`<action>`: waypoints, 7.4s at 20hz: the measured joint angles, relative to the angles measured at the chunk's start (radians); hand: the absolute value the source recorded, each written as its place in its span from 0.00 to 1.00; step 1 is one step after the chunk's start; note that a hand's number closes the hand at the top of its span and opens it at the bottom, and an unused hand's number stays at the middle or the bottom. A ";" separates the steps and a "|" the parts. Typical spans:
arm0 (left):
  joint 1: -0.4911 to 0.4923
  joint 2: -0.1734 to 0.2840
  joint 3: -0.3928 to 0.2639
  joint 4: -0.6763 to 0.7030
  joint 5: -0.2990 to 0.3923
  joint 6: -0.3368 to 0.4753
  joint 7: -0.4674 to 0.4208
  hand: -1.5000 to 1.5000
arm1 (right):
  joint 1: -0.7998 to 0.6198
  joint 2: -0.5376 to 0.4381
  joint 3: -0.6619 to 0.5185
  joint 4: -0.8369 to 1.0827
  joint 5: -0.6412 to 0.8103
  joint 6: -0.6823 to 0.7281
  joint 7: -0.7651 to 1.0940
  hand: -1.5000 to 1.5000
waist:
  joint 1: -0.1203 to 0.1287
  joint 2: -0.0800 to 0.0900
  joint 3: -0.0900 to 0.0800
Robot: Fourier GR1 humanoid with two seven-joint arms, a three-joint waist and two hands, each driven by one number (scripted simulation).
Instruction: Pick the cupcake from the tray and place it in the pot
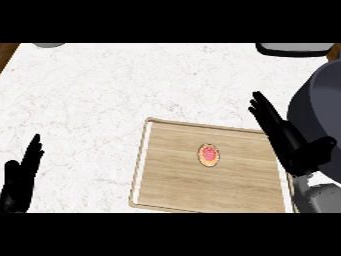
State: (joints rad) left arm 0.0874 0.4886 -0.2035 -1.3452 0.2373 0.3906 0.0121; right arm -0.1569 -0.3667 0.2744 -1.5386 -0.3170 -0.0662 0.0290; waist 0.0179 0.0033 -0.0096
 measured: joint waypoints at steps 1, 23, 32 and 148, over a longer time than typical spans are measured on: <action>-0.014 -0.004 0.004 -0.009 0.002 -0.004 -0.003 0.50 | -0.028 -0.008 -0.016 0.004 -0.017 0.024 0.008 1.00 | -0.002 0.000 0.002; -0.350 -0.103 0.083 -0.184 0.096 -0.088 -0.037 0.50 | -0.163 -0.349 -0.075 0.168 0.421 0.323 -0.639 0.00 | -0.016 -0.003 0.010; -0.346 -0.101 0.126 -0.184 0.101 -0.125 -0.029 0.50 | -0.222 -0.343 0.051 -0.028 0.589 0.411 -0.326 0.00 | -0.017 -0.006 0.009; -0.372 -0.300 0.295 -0.179 -0.105 -0.291 0.025 0.50 | 0.102 -0.276 -0.729 0.086 0.839 0.025 -0.412 1.00 | -0.006 0.001 0.011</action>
State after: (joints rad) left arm -0.2847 0.1889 0.0911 -1.5244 0.1326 0.0994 0.0367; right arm -0.0547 -0.6425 -0.4542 -1.4524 0.5218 -0.0412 -0.3835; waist 0.0120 0.0041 0.0015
